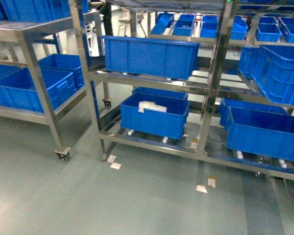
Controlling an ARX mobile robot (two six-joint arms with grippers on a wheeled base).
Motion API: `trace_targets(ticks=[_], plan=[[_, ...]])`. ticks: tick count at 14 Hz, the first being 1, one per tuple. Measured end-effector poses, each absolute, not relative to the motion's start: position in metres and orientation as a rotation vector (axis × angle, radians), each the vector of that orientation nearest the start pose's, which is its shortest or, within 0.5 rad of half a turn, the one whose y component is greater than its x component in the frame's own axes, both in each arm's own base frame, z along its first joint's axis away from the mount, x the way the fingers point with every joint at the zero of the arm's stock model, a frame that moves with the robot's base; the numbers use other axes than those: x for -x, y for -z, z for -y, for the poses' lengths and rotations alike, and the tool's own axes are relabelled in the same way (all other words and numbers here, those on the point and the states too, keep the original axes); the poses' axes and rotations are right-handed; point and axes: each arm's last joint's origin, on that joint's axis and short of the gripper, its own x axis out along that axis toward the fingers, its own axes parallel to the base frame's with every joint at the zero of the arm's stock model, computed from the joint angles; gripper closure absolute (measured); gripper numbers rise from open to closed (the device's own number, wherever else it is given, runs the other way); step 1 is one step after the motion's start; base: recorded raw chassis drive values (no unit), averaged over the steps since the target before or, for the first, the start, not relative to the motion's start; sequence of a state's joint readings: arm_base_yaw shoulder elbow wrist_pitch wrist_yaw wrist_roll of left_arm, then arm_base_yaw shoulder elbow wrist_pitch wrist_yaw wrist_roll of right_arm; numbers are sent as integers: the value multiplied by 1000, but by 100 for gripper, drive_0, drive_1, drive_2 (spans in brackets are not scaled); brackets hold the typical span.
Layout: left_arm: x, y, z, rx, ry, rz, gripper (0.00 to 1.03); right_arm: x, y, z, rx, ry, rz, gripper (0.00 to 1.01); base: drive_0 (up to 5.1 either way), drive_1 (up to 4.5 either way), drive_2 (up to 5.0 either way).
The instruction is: Pick red block from blue box to shelf
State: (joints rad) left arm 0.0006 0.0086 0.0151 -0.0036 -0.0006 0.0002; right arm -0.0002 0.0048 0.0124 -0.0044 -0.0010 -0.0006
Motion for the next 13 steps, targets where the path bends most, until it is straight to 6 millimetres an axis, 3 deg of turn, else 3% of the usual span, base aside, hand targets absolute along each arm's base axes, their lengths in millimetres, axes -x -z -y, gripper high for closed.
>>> trace_targets(ticks=[13], plan=[[-97,-168,0,0,-1,3,5,-97,-167,0,1,-1,3,73,-150,-150,-150]])
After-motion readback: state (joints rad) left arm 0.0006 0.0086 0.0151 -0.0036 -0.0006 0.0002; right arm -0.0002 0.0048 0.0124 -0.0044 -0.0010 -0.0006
